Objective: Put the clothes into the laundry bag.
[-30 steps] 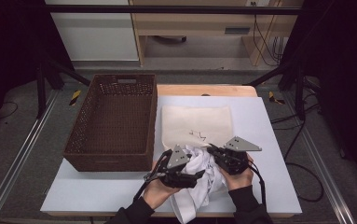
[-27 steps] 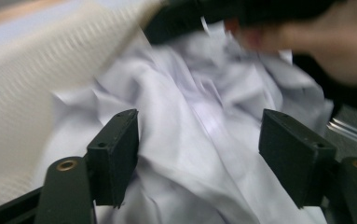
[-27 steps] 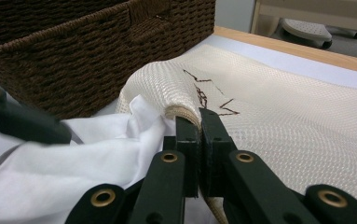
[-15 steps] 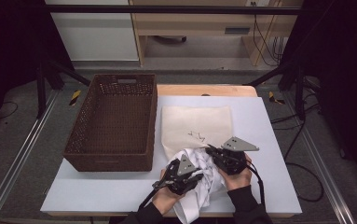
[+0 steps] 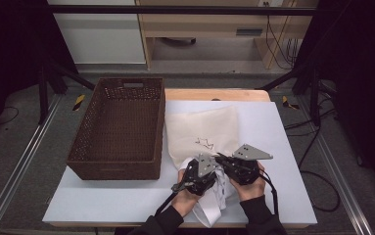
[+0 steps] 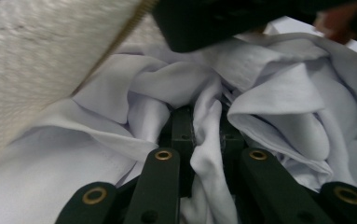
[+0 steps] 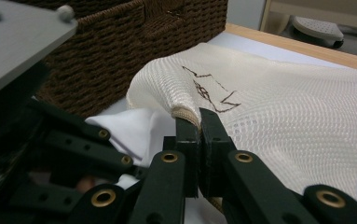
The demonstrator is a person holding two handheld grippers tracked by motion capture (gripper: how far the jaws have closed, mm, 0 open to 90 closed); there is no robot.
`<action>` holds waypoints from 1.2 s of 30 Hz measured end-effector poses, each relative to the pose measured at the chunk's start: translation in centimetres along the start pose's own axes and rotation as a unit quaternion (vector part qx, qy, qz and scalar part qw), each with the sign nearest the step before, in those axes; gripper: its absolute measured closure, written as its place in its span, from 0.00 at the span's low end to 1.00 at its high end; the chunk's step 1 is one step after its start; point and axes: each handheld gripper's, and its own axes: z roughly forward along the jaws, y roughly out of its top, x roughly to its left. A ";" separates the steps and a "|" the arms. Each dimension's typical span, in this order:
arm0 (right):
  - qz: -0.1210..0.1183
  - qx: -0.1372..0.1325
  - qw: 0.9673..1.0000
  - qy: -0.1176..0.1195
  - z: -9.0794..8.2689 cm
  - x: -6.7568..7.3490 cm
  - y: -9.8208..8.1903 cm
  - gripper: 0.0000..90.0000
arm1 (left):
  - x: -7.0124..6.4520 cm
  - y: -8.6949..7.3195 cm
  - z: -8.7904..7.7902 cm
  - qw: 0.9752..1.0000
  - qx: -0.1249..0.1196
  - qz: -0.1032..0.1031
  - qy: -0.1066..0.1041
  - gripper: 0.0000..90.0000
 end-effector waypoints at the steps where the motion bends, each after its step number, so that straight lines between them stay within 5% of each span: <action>1: 0.000 0.000 1.000 0.000 0.0 0.0 0.0 0.98 | 0.0 0.0 0.0 1.000 0.000 0.000 0.000 0.89; 3: 0.003 0.001 1.000 -0.003 0.0 -0.1 -0.1 0.98 | 0.1 0.0 0.1 1.000 -0.002 0.005 -0.002 0.88; 6: 0.008 0.001 1.000 -0.006 0.0 -0.3 -0.3 0.98 | 0.3 0.0 -0.9 1.000 -0.005 0.011 -0.028 0.67; 7: 0.008 0.001 1.000 -0.006 0.0 -0.3 -0.3 0.98 | 0.5 0.1 -1.9 0.999 -0.007 0.006 -0.038 0.67; 8: 0.011 -0.001 1.000 -0.006 0.0 -0.5 -0.4 0.98 | 0.7 0.2 -2.6 0.999 -0.009 0.003 -0.044 0.52; 9: 0.010 -0.002 1.000 -0.005 0.0 -0.6 -0.4 0.98 | 1.2 0.3 -4.6 0.999 -0.018 0.004 -0.044 0.46; 10: 0.010 -0.002 1.000 -0.005 0.0 -0.6 -0.4 0.98 | 1.2 0.3 -4.6 0.999 -0.018 0.004 -0.044 0.42; 11: 0.011 -0.004 1.000 -0.006 0.1 -0.6 -0.5 0.98 | 1.8 0.4 -6.5 0.999 -0.033 0.014 -0.022 0.40; 15: 0.009 -0.003 1.000 -0.006 0.1 -0.5 -0.4 0.98 | 3.1 0.1 -7.4 0.999 -0.020 0.027 0.017 0.31; 16: 0.009 -0.002 1.000 -0.006 0.2 -0.5 -0.4 0.98 | 4.0 -0.4 -6.8 1.000 -0.003 -0.004 -0.009 0.31; 17: 0.009 -0.002 1.000 -0.006 0.2 -0.5 -0.4 0.98 | 4.0 -0.4 -6.8 1.000 -0.003 -0.004 -0.009 0.30; 18: 0.006 -0.001 1.000 -0.005 0.3 -0.4 -0.5 0.98 | 4.6 -1.0 -5.6 0.999 0.007 -0.035 -0.041 0.29; 20: 0.008 0.001 1.000 -0.005 0.4 -0.4 -0.5 0.98 | 4.9 -1.4 -4.5 0.997 0.016 -0.044 -0.058 0.29; 23: 0.009 0.001 1.000 -0.004 0.4 -0.4 -0.5 0.98 | 5.1 -1.6 -3.6 0.995 0.026 -0.060 -0.071 0.30; 26: 0.008 0.001 1.000 -0.002 0.5 -0.4 -0.5 0.98 | 5.2 -2.2 -2.1 0.993 0.045 -0.075 -0.082 0.52; 29: 0.011 0.002 1.000 -0.001 0.5 -0.3 -0.5 0.98 | 5.0 -2.3 -1.8 0.993 0.048 -0.071 -0.081 0.74; 34: 0.012 0.000 1.000 0.003 0.6 -0.3 -0.6 0.98 | 3.5 -2.0 -3.1 0.998 0.034 -0.014 -0.054 0.89; 36: 0.009 -0.005 1.000 0.005 0.5 -0.2 -0.6 0.98 | 2.7 -1.7 -4.2 0.998 0.014 0.003 -0.061 0.92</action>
